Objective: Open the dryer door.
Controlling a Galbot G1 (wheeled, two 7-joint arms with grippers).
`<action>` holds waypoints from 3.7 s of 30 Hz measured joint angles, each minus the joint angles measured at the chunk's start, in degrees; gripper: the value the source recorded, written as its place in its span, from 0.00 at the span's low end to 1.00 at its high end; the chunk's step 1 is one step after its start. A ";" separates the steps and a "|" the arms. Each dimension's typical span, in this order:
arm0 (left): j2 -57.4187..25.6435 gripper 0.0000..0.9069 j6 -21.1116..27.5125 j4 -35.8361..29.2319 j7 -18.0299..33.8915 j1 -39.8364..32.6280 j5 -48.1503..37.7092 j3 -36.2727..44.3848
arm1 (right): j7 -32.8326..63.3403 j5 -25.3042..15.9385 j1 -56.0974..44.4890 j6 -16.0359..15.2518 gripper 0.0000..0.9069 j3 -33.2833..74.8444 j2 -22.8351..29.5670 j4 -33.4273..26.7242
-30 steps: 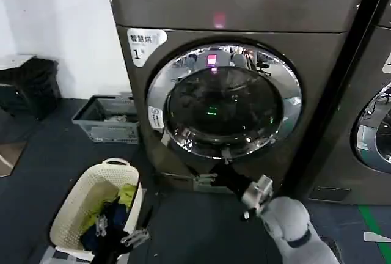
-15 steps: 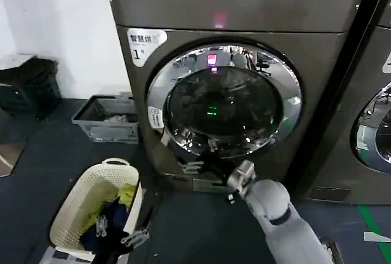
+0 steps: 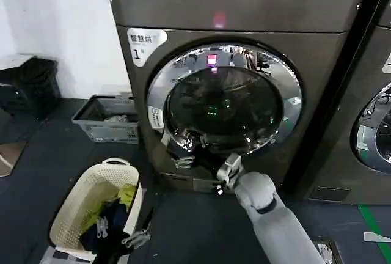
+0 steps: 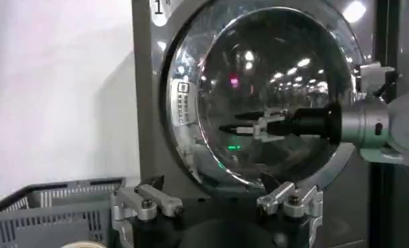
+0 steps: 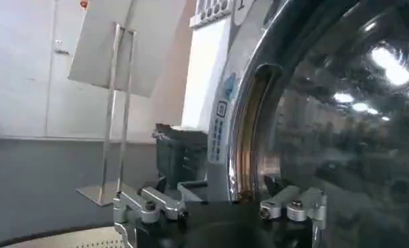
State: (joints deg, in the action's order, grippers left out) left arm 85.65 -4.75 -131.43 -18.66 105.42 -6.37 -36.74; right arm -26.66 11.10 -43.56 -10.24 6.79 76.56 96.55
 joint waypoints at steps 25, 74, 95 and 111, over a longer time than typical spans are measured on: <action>0.14 1.00 0.07 -0.71 -0.03 0.77 0.36 0.40 | 1.24 -0.88 6.53 -0.22 1.00 -2.40 4.42 -7.55; 0.27 1.00 0.05 -1.21 -0.06 1.04 0.98 0.23 | -3.15 3.07 11.02 -2.91 1.00 -4.38 7.55 -12.98; -0.37 1.00 3.23 -1.72 1.54 -0.73 -1.74 -6.10 | -10.34 8.67 6.43 -4.93 1.00 -4.02 2.28 -3.00; -4.67 1.00 6.54 -0.10 2.00 -7.63 -13.30 -17.25 | -26.48 11.71 3.60 -4.70 1.00 -1.27 -1.55 -0.20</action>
State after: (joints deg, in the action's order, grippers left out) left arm 80.98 1.79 -131.54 -16.66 97.79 -19.68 -53.99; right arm -53.14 22.81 -39.96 -14.94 5.52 75.01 96.35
